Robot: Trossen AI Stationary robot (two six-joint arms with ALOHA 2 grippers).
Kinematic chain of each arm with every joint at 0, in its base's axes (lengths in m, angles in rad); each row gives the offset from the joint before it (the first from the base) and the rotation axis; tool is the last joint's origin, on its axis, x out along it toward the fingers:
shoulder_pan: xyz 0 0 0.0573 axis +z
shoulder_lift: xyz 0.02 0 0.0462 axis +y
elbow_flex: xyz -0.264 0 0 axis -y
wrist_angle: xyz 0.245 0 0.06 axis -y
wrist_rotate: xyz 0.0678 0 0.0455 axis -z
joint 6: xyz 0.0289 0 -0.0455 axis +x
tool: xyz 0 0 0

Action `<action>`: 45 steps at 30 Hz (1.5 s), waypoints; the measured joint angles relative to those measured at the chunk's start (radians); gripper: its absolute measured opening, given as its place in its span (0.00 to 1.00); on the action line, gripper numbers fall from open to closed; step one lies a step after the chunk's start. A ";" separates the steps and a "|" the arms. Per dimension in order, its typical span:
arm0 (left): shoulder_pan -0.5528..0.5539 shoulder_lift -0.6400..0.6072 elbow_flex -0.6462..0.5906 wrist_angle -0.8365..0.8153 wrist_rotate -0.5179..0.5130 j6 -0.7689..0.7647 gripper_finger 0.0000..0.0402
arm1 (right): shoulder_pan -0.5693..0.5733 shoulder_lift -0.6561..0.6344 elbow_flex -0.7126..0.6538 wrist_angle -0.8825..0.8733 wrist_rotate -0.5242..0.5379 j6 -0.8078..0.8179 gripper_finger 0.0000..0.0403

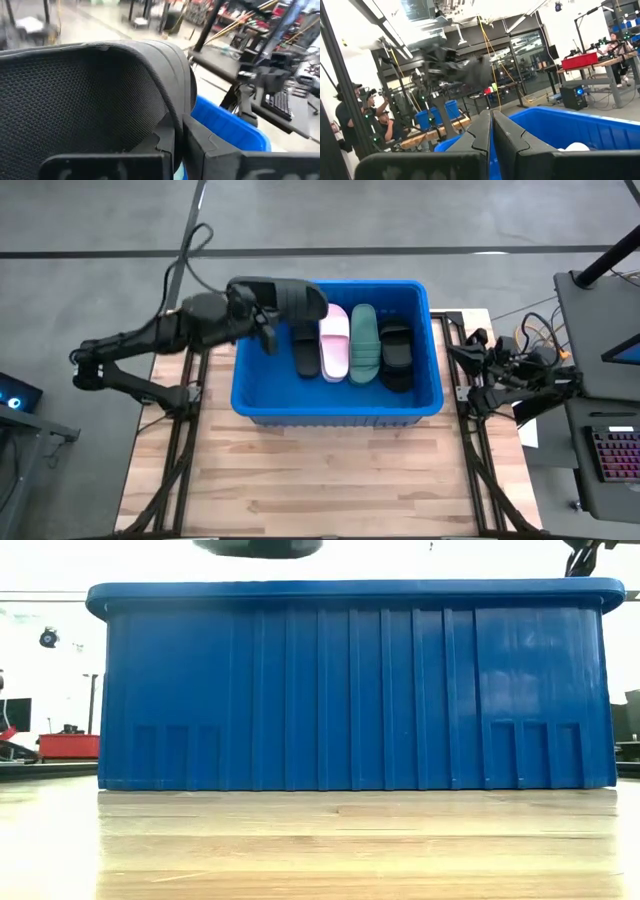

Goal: Pick and place slides into bin
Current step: Put the black slide into the bin

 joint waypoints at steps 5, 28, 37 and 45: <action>0.182 0.000 -0.008 -0.063 0.287 -0.059 0.00 | 0.000 0.000 0.026 -0.001 0.000 -0.011 0.02; 0.489 0.512 0.350 -0.650 1.090 0.537 0.00 | 0.000 0.000 0.091 -0.010 0.000 -0.049 0.02; 0.529 0.708 0.523 -1.011 1.071 0.775 0.00 | 0.000 0.000 0.090 -0.010 0.000 -0.053 0.02; 0.538 0.757 0.523 -1.107 0.969 0.895 0.00 | 0.000 0.000 0.090 -0.010 0.000 -0.072 0.02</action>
